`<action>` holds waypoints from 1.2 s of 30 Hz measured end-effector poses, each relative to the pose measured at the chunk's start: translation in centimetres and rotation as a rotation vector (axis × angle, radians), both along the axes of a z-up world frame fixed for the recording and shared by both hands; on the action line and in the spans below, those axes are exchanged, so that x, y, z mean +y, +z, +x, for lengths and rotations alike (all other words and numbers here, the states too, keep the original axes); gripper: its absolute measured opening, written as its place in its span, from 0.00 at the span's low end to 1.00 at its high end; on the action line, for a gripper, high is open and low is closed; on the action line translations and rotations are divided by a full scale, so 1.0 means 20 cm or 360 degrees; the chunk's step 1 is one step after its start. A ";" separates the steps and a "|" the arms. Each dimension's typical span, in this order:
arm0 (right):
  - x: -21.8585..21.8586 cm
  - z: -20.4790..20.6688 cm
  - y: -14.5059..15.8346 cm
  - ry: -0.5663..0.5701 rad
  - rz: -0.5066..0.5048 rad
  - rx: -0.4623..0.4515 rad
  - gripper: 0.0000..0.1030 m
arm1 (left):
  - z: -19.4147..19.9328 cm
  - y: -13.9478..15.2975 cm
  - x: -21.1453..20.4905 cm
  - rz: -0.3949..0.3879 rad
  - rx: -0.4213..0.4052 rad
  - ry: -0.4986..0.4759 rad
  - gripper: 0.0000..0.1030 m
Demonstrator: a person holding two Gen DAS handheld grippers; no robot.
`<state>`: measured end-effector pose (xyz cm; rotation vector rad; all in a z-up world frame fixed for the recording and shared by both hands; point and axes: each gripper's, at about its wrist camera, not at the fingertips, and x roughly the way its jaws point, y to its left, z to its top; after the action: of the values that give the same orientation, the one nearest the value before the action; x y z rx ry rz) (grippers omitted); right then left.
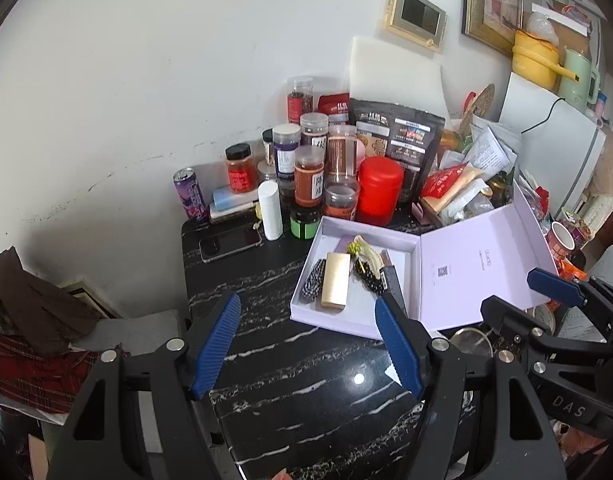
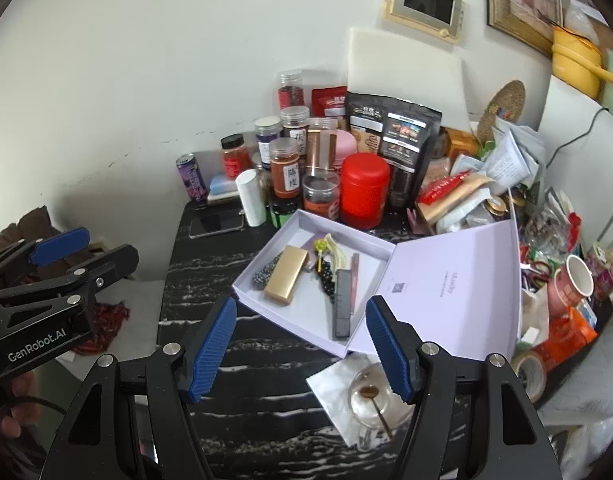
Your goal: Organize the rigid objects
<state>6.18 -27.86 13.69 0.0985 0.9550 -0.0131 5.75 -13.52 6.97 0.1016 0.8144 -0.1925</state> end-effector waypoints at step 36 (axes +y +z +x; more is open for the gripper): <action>0.04 -0.11 -0.06 -0.0038 0.0003 0.0116 0.70 | -0.09 -0.10 0.01 0.0024 0.0134 0.0025 0.68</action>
<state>4.07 -27.03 12.50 0.1119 1.0268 -0.0380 3.95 -13.27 4.91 0.1022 0.9006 -0.1769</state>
